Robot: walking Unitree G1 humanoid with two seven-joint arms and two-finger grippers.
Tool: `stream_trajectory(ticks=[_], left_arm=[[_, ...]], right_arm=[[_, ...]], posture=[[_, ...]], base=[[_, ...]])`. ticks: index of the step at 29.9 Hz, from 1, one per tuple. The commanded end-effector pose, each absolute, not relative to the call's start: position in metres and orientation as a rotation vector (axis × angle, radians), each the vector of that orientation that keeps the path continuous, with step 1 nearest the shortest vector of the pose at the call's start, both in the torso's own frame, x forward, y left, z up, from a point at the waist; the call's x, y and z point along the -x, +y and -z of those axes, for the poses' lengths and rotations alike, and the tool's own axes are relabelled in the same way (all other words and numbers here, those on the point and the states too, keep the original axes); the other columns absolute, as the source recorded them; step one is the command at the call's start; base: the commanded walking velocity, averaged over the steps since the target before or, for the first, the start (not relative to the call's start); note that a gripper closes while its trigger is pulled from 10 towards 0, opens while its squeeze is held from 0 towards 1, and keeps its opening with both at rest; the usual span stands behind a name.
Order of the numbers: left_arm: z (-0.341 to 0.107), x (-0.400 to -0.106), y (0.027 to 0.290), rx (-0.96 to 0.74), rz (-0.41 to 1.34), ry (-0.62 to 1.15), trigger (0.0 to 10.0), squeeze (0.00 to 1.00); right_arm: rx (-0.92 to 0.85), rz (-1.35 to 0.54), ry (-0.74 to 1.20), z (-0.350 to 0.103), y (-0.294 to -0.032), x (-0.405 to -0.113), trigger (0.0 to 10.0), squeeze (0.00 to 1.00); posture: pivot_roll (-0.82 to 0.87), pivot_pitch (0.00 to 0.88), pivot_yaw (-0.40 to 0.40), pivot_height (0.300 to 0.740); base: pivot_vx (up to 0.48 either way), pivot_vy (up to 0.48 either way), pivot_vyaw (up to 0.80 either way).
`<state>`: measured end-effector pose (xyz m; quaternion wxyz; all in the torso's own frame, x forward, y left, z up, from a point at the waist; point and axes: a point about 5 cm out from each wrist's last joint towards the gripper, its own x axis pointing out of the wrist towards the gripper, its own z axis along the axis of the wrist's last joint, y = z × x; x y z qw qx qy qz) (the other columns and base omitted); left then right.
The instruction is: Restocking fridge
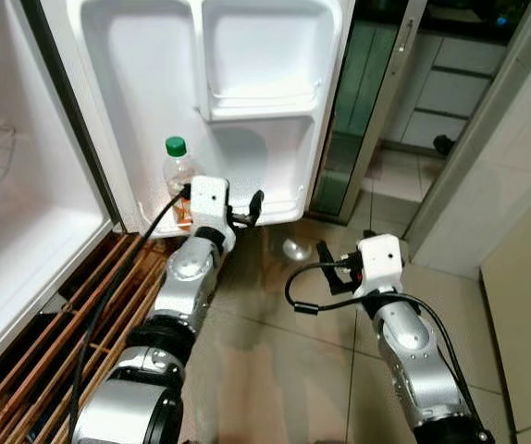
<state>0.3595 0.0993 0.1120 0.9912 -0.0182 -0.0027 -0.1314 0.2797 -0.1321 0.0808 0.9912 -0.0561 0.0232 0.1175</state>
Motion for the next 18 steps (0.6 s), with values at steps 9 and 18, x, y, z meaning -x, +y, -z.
stream_trajectory(ticks=[9,18], left_arm=[[-0.105,-0.364,0.101,-0.043,0.251,0.034,10.0,0.00],[-0.106,-0.371,0.117,-0.141,0.210,0.071,10.0,0.00]], right_arm=[[0.112,-0.195,0.066,-0.076,-0.136,-0.266,10.0,0.00],[0.121,-0.135,0.067,-0.078,-0.148,-0.259,10.0,0.00]], posture=[[-0.30,0.000,0.045,0.740],[-0.35,0.000,0.091,0.740]], base=[[0.000,0.000,0.00],[0.000,0.000,0.00]])
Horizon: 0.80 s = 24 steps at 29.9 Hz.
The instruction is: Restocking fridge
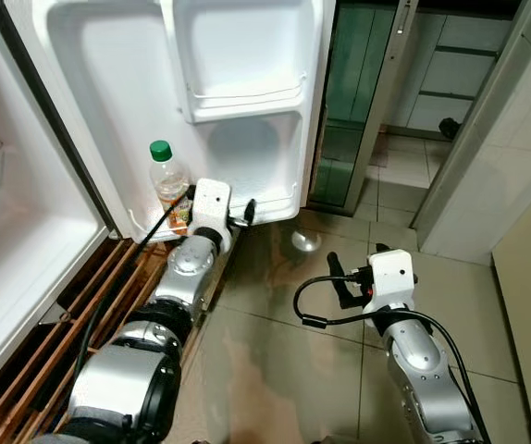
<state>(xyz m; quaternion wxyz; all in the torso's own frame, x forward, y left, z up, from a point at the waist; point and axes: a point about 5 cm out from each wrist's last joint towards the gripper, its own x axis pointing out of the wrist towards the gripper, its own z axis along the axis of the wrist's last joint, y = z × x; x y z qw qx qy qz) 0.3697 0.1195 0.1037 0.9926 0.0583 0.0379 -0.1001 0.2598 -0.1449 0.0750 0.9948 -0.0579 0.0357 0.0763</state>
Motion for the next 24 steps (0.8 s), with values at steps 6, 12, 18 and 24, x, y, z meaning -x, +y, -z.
stream_trajectory(ticks=[6,12,18,24], left_arm=[[-0.112,-0.375,0.127,-0.200,0.202,0.060,10.0,0.00],[-0.110,-0.377,0.142,-0.279,0.156,0.092,10.0,0.00],[-0.110,-0.377,0.167,-0.281,0.046,0.132,10.0,0.00],[-0.111,-0.377,0.183,-0.169,-0.078,0.147,10.0,0.00]], right_arm=[[0.117,-0.112,0.073,-0.076,-0.149,-0.256,10.0,0.00],[0.113,-0.113,0.078,-0.076,-0.147,-0.256,10.0,0.00],[0.122,-0.114,0.082,-0.076,-0.150,-0.258,10.0,0.00],[0.129,-0.123,0.080,-0.077,-0.151,-0.259,10.0,0.00]], posture=[[-0.36,0.000,0.109,0.740],[-0.35,0.000,0.104,0.740],[-0.35,0.000,0.093,0.740],[-0.35,0.000,0.078,0.740]], base=[[0.000,0.000,0.00],[0.000,0.000,0.00],[0.000,0.000,0.00],[0.000,0.000,0.00]])
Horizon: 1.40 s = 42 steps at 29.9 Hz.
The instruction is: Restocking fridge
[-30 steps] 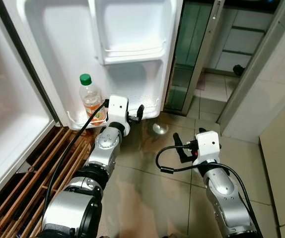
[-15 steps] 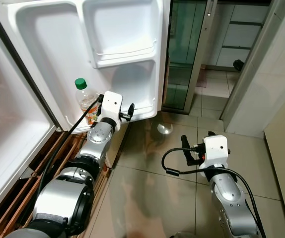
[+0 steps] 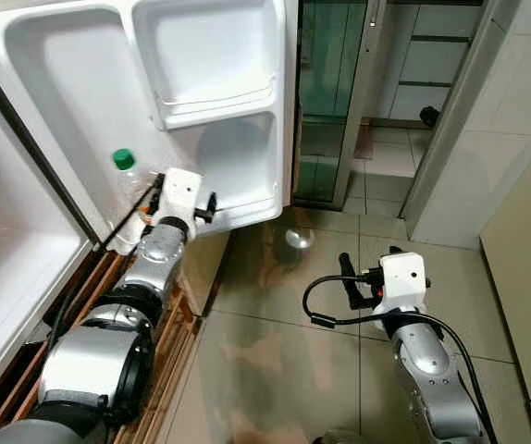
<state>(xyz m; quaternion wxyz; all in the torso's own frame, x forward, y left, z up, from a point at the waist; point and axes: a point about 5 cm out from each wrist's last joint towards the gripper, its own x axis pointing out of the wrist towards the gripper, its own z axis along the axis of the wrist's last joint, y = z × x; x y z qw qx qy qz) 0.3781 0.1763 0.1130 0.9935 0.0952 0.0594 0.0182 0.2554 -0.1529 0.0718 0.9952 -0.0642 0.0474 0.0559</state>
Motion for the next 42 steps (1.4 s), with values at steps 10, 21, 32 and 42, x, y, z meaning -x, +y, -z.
stream_trajectory(ticks=[10,21,32,42], left_arm=[[-0.105,-0.375,0.179,-0.134,-0.074,0.146,10.0,0.00],[-0.110,-0.373,0.118,-0.034,0.179,0.041,10.0,0.00],[-0.134,-0.349,0.114,0.064,0.316,-0.219,10.0,0.00],[-0.110,-0.263,0.162,0.024,0.287,-0.208,10.0,0.00]], right_arm=[[0.141,-0.144,0.081,-0.079,-0.153,-0.261,10.0,0.00],[0.139,-0.157,0.084,-0.079,-0.150,-0.263,10.0,0.00],[0.139,-0.114,0.051,-0.085,-0.159,-0.265,10.0,0.00],[0.120,-0.050,0.084,-0.078,-0.180,-0.250,10.0,0.00]], posture=[[-0.34,0.000,0.056,0.740],[-0.33,0.000,0.053,0.740],[-0.32,0.000,0.081,0.740],[-0.22,0.000,0.038,0.740]], base=[[0.000,0.000,0.00],[0.000,0.000,0.00],[0.000,0.000,0.00],[0.000,0.000,0.00]])
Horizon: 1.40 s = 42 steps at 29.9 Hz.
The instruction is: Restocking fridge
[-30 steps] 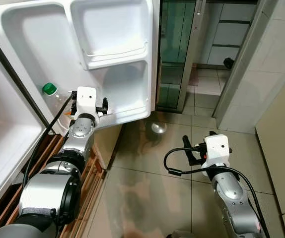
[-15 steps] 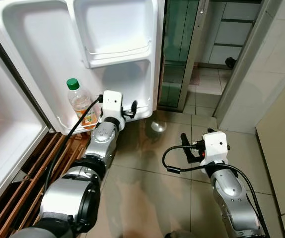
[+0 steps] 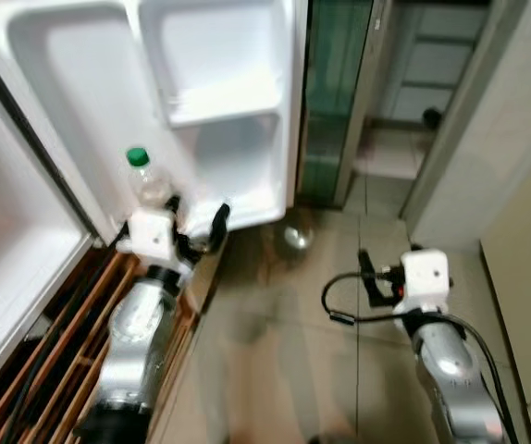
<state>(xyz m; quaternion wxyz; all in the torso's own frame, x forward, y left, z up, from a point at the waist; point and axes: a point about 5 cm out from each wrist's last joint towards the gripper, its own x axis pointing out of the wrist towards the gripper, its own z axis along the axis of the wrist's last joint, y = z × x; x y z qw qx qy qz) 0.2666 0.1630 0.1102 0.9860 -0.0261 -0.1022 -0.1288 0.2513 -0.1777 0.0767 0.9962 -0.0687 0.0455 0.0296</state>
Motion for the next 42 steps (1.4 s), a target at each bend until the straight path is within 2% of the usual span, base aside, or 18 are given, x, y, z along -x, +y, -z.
stream_trajectory(ticks=[1,2,7,14,17,21,24,32,42], left_arm=[[-0.103,-0.253,0.166,0.000,0.289,-0.182,10.0,0.00],[-0.093,-0.244,0.174,-0.026,0.258,-0.138,10.0,0.00],[-0.079,-0.237,0.190,-0.041,0.107,-0.042,10.0,0.00],[-0.083,-0.267,0.203,0.070,-0.111,0.043,10.0,0.00],[-0.082,-0.272,0.204,0.093,-0.149,0.068,10.0,0.00],[-0.079,-0.279,0.196,0.059,-0.136,0.105,10.0,0.00],[-0.074,-0.285,0.191,0.047,-0.131,0.129,10.0,0.00],[-0.077,-0.297,0.187,0.048,-0.174,0.120,10.0,0.00],[-0.080,-0.273,0.179,-0.056,-0.086,0.044,10.0,0.00]], right_arm=[[0.115,-0.046,0.092,-0.077,-0.182,-0.249,10.0,0.00],[0.111,-0.044,0.102,-0.075,-0.184,-0.248,10.0,0.00],[0.105,-0.043,0.124,-0.069,-0.186,-0.255,10.0,0.00],[0.099,-0.050,0.108,-0.074,-0.180,-0.270,10.0,0.00],[0.096,-0.045,0.100,-0.075,-0.181,-0.271,10.0,0.00],[0.105,-0.034,0.079,-0.077,-0.180,-0.274,10.0,0.00],[0.106,-0.033,0.071,-0.077,-0.176,-0.278,10.0,0.00],[0.111,-0.158,0.072,-0.077,-0.150,-0.286,10.0,0.00],[0.103,-0.152,0.090,-0.075,-0.157,-0.292,10.0,0.00]], posture=[[-0.22,0.000,0.038,0.740],[-0.20,0.000,0.020,0.740],[-0.18,0.000,0.000,0.740],[-0.17,0.000,0.015,0.740],[-0.18,0.000,0.040,0.740],[-0.21,0.000,0.073,0.740],[-0.22,0.000,0.069,0.740],[-0.17,0.000,0.001,0.740],[-0.14,0.000,0.002,0.740]], base=[[0.000,0.000,0.00],[0.000,0.000,0.00],[0.000,-0.341,0.00],[0.000,-0.458,0.64],[0.000,-0.458,0.73],[0.000,-0.460,0.73],[0.000,-0.464,0.73],[0.000,-0.469,0.71],[0.000,-0.479,0.70]])
